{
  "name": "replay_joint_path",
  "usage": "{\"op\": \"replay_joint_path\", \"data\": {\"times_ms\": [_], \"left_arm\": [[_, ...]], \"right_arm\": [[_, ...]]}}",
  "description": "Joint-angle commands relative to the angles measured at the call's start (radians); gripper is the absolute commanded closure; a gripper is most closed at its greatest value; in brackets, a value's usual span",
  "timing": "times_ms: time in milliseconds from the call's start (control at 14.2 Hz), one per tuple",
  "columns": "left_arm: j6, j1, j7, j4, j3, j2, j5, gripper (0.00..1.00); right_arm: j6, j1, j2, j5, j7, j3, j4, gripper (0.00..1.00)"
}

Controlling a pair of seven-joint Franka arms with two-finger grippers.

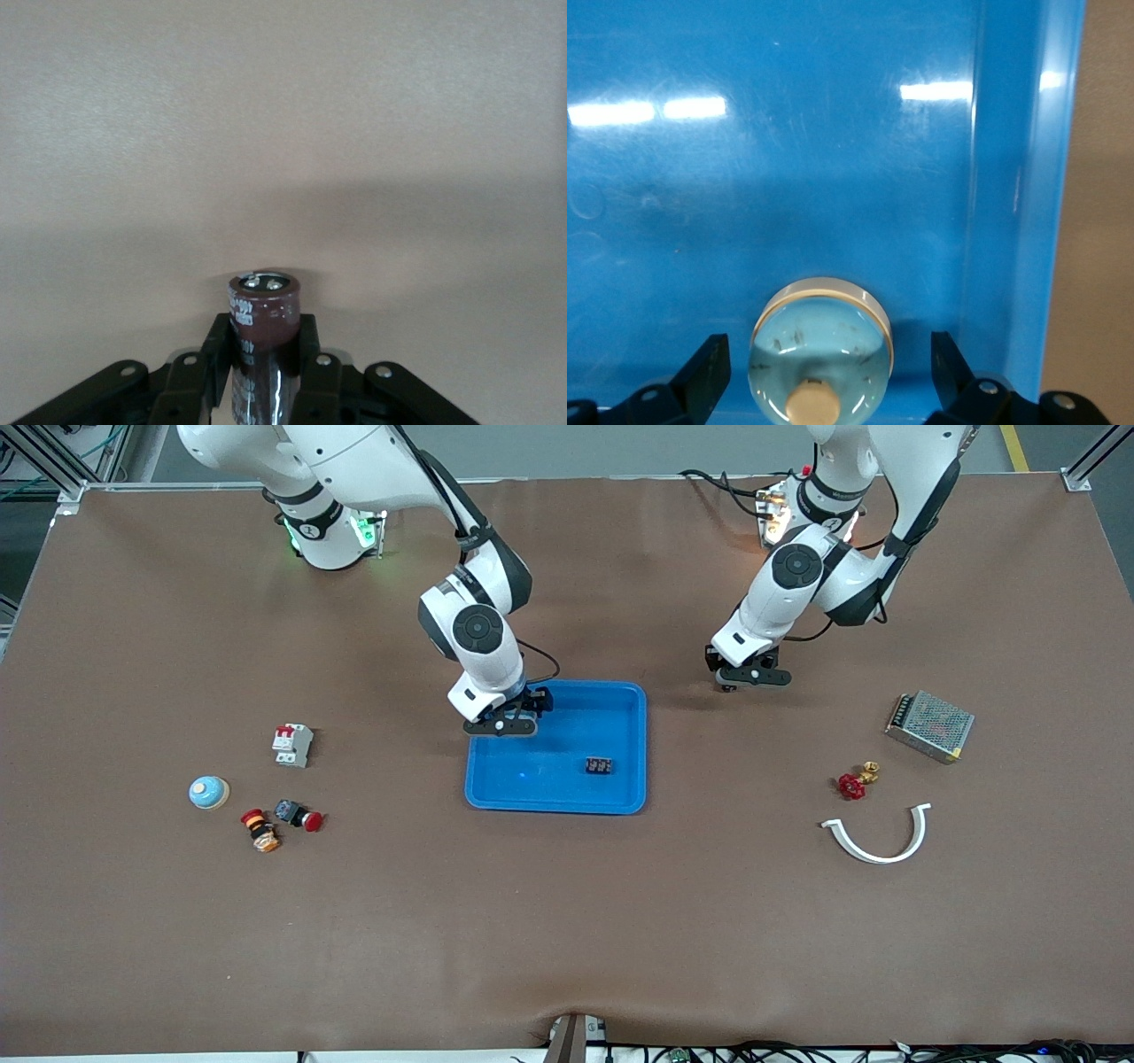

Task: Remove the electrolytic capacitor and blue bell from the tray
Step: 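Grasp the second blue bell with the right gripper and lift it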

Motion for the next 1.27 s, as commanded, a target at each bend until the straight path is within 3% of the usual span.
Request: {"op": "replay_joint_path", "data": {"times_ms": [0,283,353,565,706,777,1059,1201], "left_arm": [[0.019,0.004,-0.002,-0.007,-0.017,0.001,0.002,1.0],[0.019,0.005,-0.001,-0.004,-0.017,0.005,0.002,1.0],[0.019,0.004,-0.001,-0.004,-0.017,0.005,0.002,1.0],[0.021,0.005,0.003,-0.004,-0.016,0.006,0.002,1.0],[0.021,0.005,0.004,-0.004,-0.016,0.006,0.002,1.0],[0.021,0.005,0.004,-0.004,-0.016,0.008,0.002,1.0],[0.035,0.005,0.007,0.002,-0.013,0.035,0.015,1.0],[0.044,0.007,0.007,0.007,-0.013,0.046,0.016,1.0]], "right_arm": [[0.016,0.017,0.018,0.017,0.013,-0.009,0.012,0.0],[0.019,0.024,0.021,0.017,0.013,-0.009,0.012,0.0],[0.019,0.026,0.025,0.017,0.013,-0.009,0.013,0.05],[0.019,0.024,0.025,0.031,0.013,-0.01,0.015,0.45],[0.017,0.026,0.025,0.032,0.013,-0.01,0.021,0.63],[0.017,0.026,0.025,0.038,0.013,-0.009,0.023,0.67],[-0.004,0.014,0.013,0.04,0.003,-0.009,0.041,0.67],[-0.119,-0.018,-0.028,0.04,-0.01,-0.009,0.068,0.67]]}}
